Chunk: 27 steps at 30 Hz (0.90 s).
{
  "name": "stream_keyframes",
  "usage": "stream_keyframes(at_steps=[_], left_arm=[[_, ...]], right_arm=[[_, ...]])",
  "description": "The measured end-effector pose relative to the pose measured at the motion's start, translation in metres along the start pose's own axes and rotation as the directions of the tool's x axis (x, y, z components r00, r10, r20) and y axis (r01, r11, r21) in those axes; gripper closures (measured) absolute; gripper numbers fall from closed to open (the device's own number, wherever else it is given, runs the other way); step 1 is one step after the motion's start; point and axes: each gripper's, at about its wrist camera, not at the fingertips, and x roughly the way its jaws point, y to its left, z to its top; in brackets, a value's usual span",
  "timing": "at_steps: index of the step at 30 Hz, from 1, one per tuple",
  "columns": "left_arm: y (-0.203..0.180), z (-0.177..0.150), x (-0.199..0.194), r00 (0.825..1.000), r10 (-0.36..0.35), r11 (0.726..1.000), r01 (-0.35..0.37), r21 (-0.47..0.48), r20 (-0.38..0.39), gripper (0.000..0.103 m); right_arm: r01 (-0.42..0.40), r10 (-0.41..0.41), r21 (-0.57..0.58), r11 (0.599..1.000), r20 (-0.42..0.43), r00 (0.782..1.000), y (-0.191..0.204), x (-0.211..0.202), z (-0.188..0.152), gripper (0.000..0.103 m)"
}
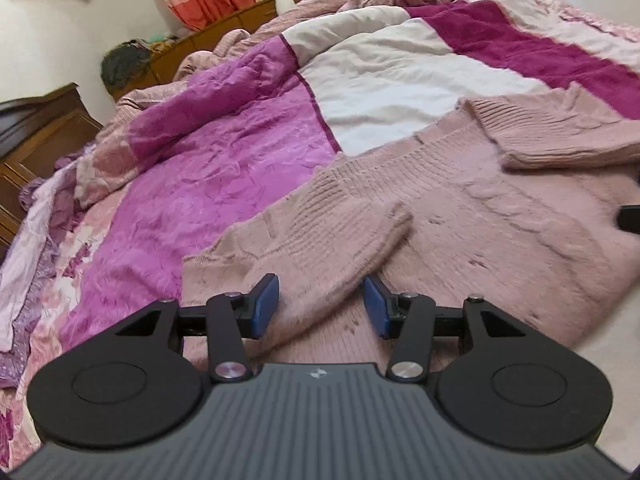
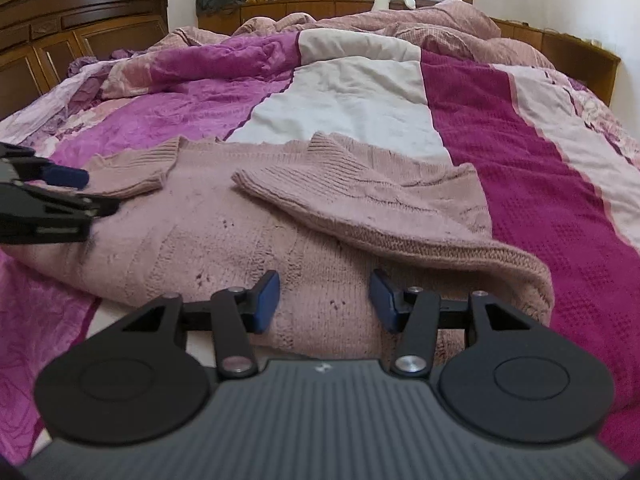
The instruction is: Fold small clothes
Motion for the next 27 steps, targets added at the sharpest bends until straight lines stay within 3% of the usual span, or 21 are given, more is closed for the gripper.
stream_keyframes(at_steps=[1,2,3,4,6,12,17,22,27], left_arm=[[-0.001,0.0,0.004,1.0,0.003,1.0,-0.003,0.003,0.004,0.05],[-0.001,0.001,0.007,1.0,-0.001,1.0,0.001,0.003,0.011,0.059],[-0.001,0.001,0.009,1.0,-0.012,1.0,0.012,0.002,0.019,0.081],[-0.001,0.002,0.01,1.0,-0.022,1.0,0.022,0.001,0.02,0.09],[0.001,0.006,0.011,1.0,-0.011,1.0,0.011,-0.01,0.026,0.094],[0.034,0.019,0.014,0.995,0.076,0.992,-0.069,-0.107,0.061,0.094],[0.069,0.026,0.033,0.979,0.202,0.965,-0.194,-0.179,0.028,0.094],[0.091,0.019,0.052,0.982,0.178,0.959,-0.186,-0.216,-0.055,0.093],[0.096,0.011,0.047,0.985,0.155,0.957,-0.169,-0.238,-0.076,0.074]], right_arm=[[-0.001,0.001,0.0,1.0,-0.001,1.0,0.0,0.001,0.0,0.051],[-0.001,0.001,-0.002,1.0,-0.001,1.0,0.0,0.001,-0.001,0.051],[-0.001,0.001,-0.003,1.0,0.0,1.0,0.0,0.001,-0.001,0.051],[-0.001,0.001,-0.003,1.0,0.001,1.0,0.0,0.001,-0.002,0.051],[-0.002,0.002,-0.002,1.0,0.001,1.0,0.0,0.001,-0.002,0.051],[0.003,-0.003,-0.008,1.0,0.0,1.0,0.001,0.001,-0.002,0.051],[0.007,-0.007,-0.01,1.0,0.0,1.0,0.002,0.001,-0.002,0.051],[0.009,-0.009,-0.01,1.0,-0.001,1.0,0.003,0.001,-0.002,0.051],[0.005,-0.005,-0.004,1.0,-0.006,1.0,0.002,0.0,0.001,0.051]])
